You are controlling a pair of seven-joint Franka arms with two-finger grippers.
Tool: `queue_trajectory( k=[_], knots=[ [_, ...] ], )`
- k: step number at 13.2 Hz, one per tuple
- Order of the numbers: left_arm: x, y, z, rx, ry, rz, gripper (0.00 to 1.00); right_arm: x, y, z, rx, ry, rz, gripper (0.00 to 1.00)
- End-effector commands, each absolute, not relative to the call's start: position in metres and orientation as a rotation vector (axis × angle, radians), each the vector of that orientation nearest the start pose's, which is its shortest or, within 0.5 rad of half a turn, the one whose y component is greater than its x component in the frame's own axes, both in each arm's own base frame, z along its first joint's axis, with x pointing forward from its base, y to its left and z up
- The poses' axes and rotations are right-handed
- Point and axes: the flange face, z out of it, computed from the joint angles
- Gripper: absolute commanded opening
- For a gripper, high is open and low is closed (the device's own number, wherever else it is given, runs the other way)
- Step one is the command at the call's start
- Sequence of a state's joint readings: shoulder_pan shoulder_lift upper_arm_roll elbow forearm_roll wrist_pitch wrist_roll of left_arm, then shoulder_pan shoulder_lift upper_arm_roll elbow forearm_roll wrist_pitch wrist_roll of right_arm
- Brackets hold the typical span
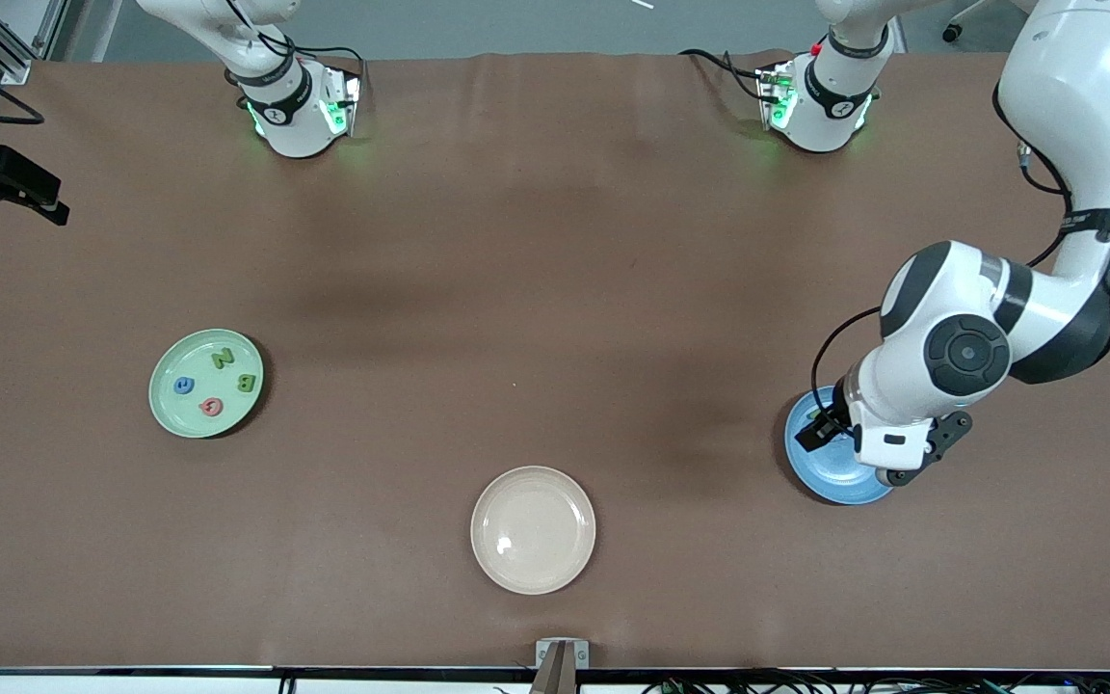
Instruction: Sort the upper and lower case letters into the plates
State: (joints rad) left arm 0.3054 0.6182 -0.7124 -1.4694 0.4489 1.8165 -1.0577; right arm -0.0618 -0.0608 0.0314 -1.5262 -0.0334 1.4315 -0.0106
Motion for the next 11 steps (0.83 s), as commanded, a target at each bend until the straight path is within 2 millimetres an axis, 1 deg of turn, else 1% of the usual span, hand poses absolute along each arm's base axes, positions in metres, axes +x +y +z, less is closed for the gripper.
queue_trajectory(
  k=[1,4,6,7,8,9,10,11],
  knots=[
    [0.668,-0.142,0.421,-2.933,-0.691,0.069,1.0,0.524,-0.02,0.677,-3.17,0.035,0.026,1.0],
    [0.656,-0.133,0.481,-2.927,-0.596,-0.048,1.0,0.525,-0.019,0.678,-3.167,0.035,0.02,1.0],
    [0.652,-0.122,0.501,-2.919,-0.557,-0.083,1.0,0.525,-0.02,0.678,-3.17,0.035,0.018,1.0],
    [0.65,-0.112,0.511,-2.926,-0.514,-0.079,1.0,0.525,-0.02,0.678,-3.17,0.038,0.018,1.0],
    [0.641,-0.104,0.526,-2.906,-0.469,-0.06,1.0,0.525,-0.02,0.68,-3.17,0.038,0.013,1.0],
    [0.634,-0.1,0.543,-2.888,-0.407,-0.051,1.0,0.525,-0.02,0.683,-3.17,0.038,0.001,1.0],
    [0.632,-0.096,0.557,-2.889,-0.349,-0.045,1.0,0.526,-0.02,0.682,-3.169,0.038,0.001,1.0],
    [0.627,-0.092,0.563,-2.885,-0.307,0.008,1.0,0.528,-0.019,0.679,-3.167,0.035,0.011,1.0]
  ],
)
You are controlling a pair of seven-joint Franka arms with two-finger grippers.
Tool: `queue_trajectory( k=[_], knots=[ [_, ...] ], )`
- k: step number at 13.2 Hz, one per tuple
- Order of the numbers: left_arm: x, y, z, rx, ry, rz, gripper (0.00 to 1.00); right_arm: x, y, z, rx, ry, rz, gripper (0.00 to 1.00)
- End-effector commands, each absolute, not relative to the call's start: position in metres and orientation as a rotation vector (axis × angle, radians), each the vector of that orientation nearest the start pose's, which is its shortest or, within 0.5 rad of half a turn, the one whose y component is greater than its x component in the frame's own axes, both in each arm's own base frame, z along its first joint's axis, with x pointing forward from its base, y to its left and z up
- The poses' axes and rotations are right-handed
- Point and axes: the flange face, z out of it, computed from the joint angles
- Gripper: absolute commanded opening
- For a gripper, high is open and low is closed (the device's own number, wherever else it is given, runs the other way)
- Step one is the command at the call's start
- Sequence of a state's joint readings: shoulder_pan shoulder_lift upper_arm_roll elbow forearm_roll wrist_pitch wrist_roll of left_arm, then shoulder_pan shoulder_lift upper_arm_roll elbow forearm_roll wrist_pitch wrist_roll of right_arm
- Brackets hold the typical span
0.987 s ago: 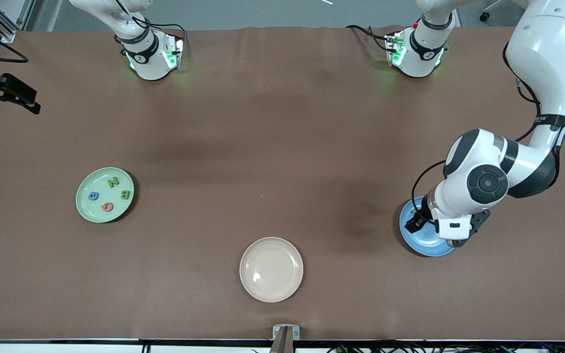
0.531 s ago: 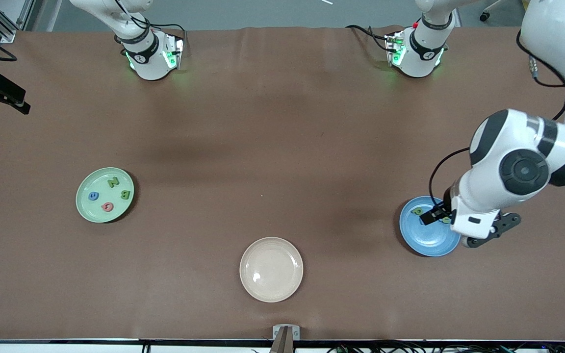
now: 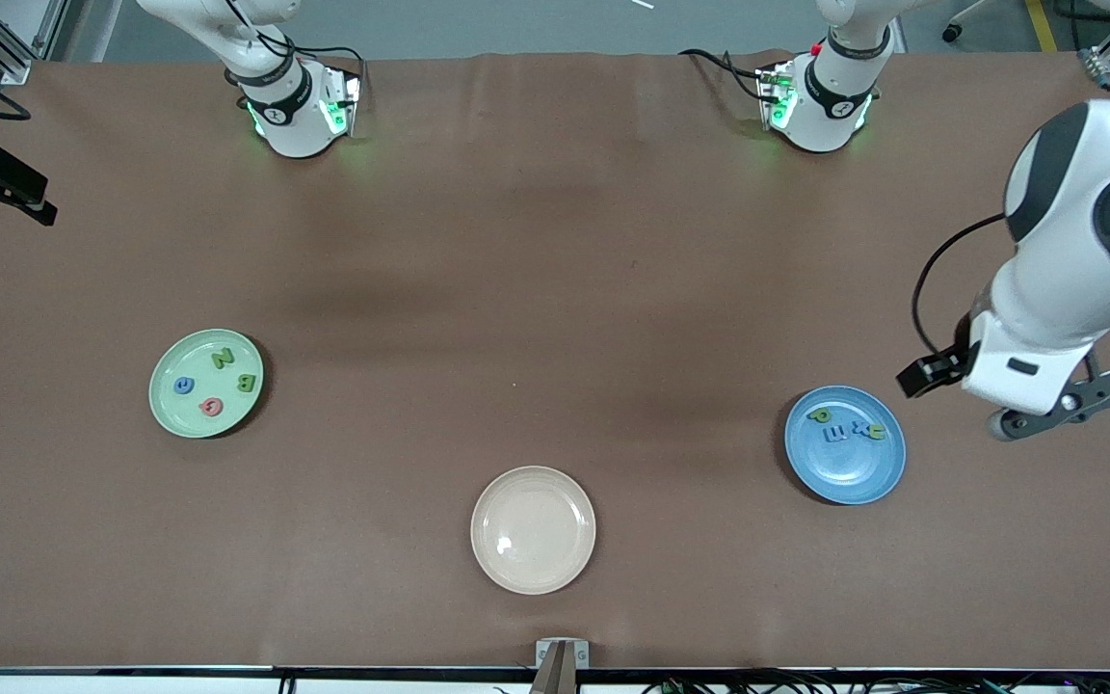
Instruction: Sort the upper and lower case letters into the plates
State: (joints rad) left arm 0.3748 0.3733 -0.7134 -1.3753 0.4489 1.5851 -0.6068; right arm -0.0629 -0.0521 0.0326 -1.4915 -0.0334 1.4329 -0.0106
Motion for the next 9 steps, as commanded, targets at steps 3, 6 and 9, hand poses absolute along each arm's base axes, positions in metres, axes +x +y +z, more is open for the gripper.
queue_trajectory(
  k=[3,6,9],
  knots=[
    [0.612,-0.094,0.605,-2.9,-0.154,-0.004,1.0,0.529,-0.02,0.678,-3.111,0.045,0.008,1.0],
    [0.584,-0.1,0.647,-2.977,-0.099,-0.041,1.0,0.536,-0.039,0.68,-3.031,0.104,-0.058,1.0],
    [0.547,-0.086,0.67,-3.018,-0.068,-0.003,1.0,0.539,-0.038,0.674,-3.058,0.087,-0.042,1.0]
  ],
)
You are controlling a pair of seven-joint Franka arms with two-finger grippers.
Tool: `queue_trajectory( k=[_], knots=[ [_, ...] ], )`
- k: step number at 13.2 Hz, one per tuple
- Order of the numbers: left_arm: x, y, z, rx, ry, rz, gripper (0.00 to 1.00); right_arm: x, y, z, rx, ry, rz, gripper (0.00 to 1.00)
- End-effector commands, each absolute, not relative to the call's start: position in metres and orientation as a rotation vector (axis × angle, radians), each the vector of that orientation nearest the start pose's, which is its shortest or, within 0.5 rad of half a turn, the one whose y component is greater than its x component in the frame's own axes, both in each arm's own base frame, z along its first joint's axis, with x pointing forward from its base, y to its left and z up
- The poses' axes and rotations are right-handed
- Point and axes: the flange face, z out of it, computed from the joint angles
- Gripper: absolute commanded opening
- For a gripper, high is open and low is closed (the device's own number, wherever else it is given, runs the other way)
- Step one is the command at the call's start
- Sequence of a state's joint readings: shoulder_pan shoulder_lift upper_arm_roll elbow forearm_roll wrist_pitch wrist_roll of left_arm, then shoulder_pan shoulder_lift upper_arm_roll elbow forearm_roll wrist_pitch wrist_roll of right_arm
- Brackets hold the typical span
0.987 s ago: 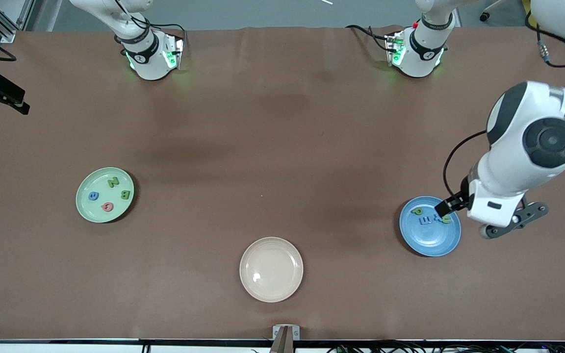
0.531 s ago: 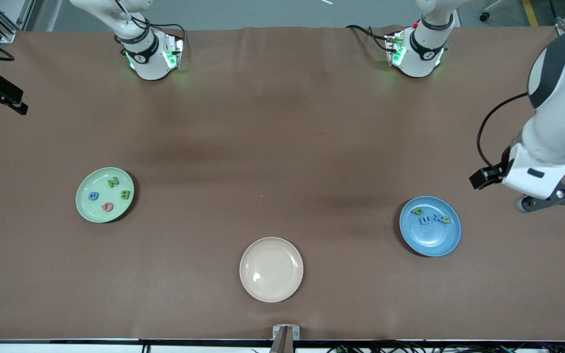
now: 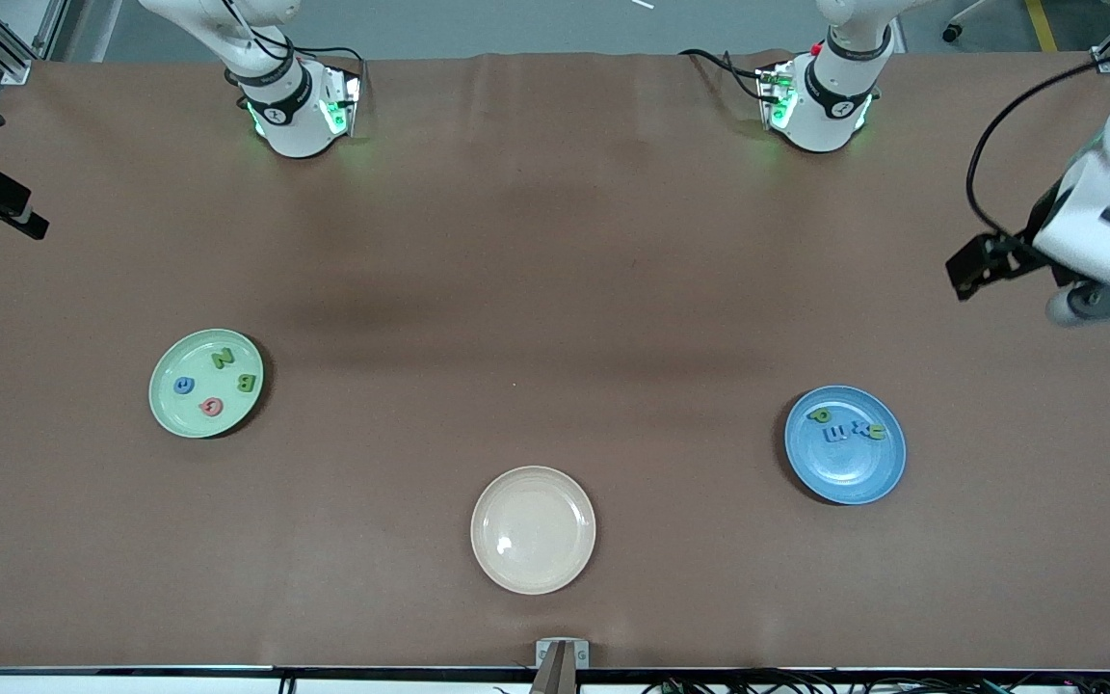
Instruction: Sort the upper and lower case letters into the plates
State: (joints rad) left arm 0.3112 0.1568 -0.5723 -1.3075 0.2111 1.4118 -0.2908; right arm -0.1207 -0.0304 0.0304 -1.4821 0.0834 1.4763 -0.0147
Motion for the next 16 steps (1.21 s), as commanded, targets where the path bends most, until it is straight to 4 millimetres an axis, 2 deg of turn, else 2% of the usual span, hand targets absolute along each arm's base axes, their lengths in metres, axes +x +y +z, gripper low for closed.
queue_trajectory(
  k=[1,3,5,7,9,10,16],
  knots=[
    [0.542,-0.081,0.669,-3.019,-0.061,0.018,1.0,0.542,-0.037,0.669,-3.076,0.084,-0.029,1.0],
    [0.526,-0.064,0.67,-3.052,-0.041,0.08,1.0,0.544,-0.031,0.666,-3.124,0.062,-0.015,1.0],
    [0.509,-0.054,0.66,-3.078,-0.047,0.128,1.0,0.545,-0.02,0.667,-3.154,0.026,-0.016,1.0],
    [0.492,-0.045,0.652,-3.117,-0.089,0.09,1.0,0.546,-0.01,0.666,-3.167,-0.001,-0.021,1.0],
    [0.474,-0.049,0.646,-3.125,-0.09,0.028,1.0,0.545,-0.01,0.667,-3.155,0.009,-0.024,1.0],
    [0.471,-0.05,0.643,-3.128,-0.091,0.029,1.0,0.545,-0.01,0.667,-3.152,0.009,-0.024,1.0],
    [0.466,-0.077,0.654,-3.117,-0.037,0.012,1.0,0.545,-0.009,0.667,-3.155,0.007,-0.024,1.0]
  ],
)
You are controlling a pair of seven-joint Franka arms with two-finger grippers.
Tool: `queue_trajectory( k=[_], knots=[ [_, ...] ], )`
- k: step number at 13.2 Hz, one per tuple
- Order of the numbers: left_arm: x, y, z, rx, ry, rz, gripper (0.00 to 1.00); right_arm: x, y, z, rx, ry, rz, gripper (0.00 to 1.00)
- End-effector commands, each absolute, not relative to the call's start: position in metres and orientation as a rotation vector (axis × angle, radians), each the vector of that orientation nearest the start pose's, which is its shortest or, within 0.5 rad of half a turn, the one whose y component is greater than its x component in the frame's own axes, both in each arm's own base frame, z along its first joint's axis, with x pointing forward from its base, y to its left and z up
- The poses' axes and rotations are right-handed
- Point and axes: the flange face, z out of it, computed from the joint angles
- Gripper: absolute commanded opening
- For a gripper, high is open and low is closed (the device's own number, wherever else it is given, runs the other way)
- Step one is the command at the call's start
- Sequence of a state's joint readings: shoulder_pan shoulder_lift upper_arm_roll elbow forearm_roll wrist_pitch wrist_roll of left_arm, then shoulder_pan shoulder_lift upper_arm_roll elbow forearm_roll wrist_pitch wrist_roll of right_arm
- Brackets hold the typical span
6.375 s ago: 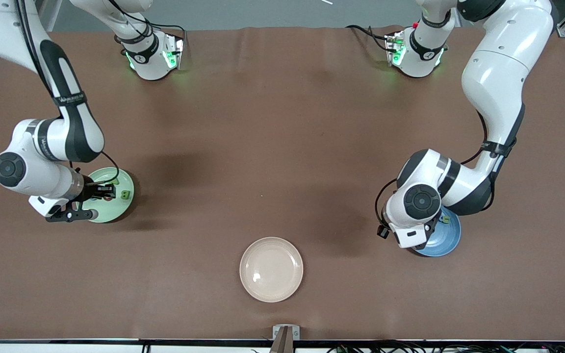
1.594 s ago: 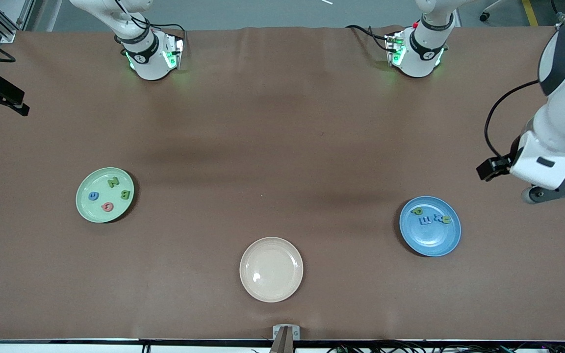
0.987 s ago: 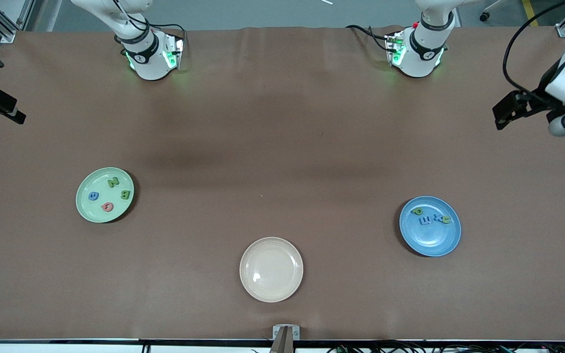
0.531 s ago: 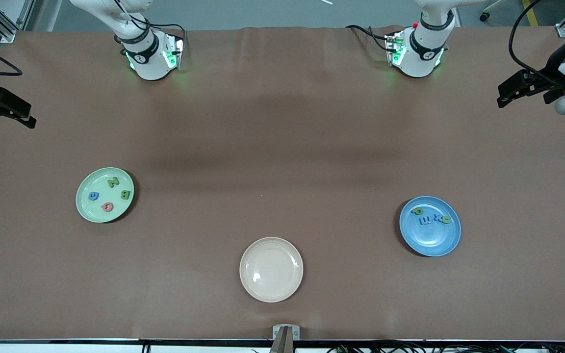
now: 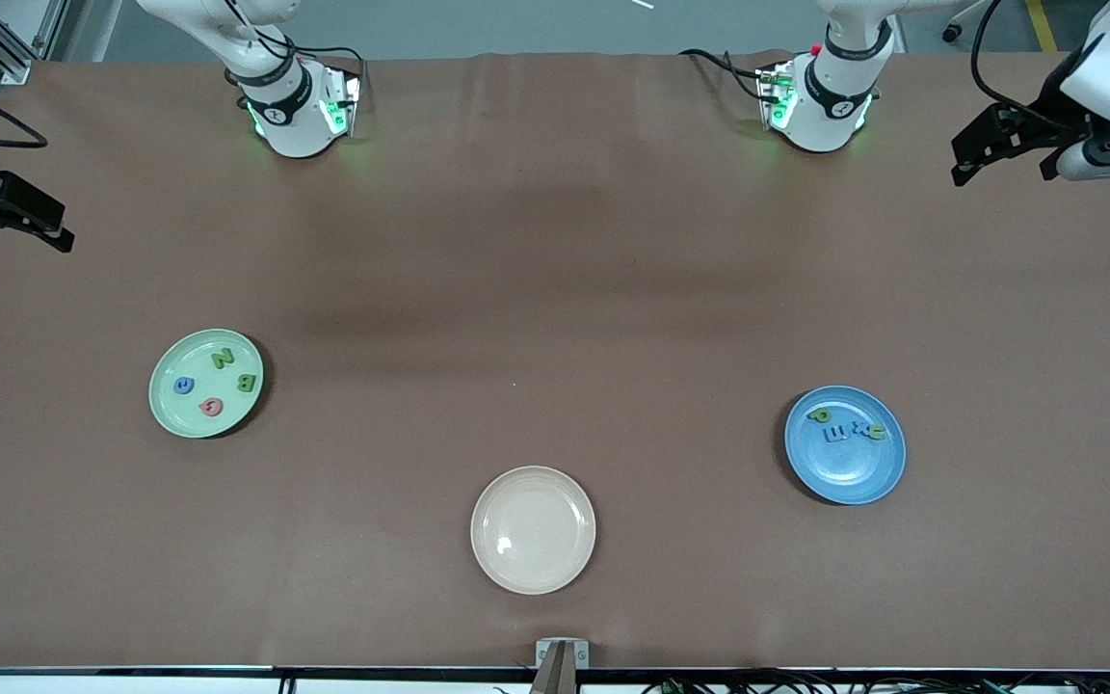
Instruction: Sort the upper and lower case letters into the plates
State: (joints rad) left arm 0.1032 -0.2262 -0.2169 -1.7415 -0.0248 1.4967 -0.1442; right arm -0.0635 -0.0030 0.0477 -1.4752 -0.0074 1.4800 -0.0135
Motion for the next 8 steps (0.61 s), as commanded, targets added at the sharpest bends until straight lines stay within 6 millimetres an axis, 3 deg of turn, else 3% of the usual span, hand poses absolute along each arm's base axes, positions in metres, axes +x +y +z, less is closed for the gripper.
queue_trajectory(
  k=[1,5,8],
  knots=[
    [0.467,-0.078,0.659,-3.119,-0.035,-0.004,1.0,0.545,-0.009,0.667,-3.154,0.007,-0.024,1.0],
    [0.475,-0.071,0.67,-3.127,-0.035,-0.04,1.0,0.545,-0.009,0.667,-3.155,0.007,-0.024,1.0],
    [0.475,-0.069,0.668,-3.127,-0.047,-0.017,1.0,0.545,-0.013,0.667,-3.149,0.02,-0.024,1.0]
  ],
)
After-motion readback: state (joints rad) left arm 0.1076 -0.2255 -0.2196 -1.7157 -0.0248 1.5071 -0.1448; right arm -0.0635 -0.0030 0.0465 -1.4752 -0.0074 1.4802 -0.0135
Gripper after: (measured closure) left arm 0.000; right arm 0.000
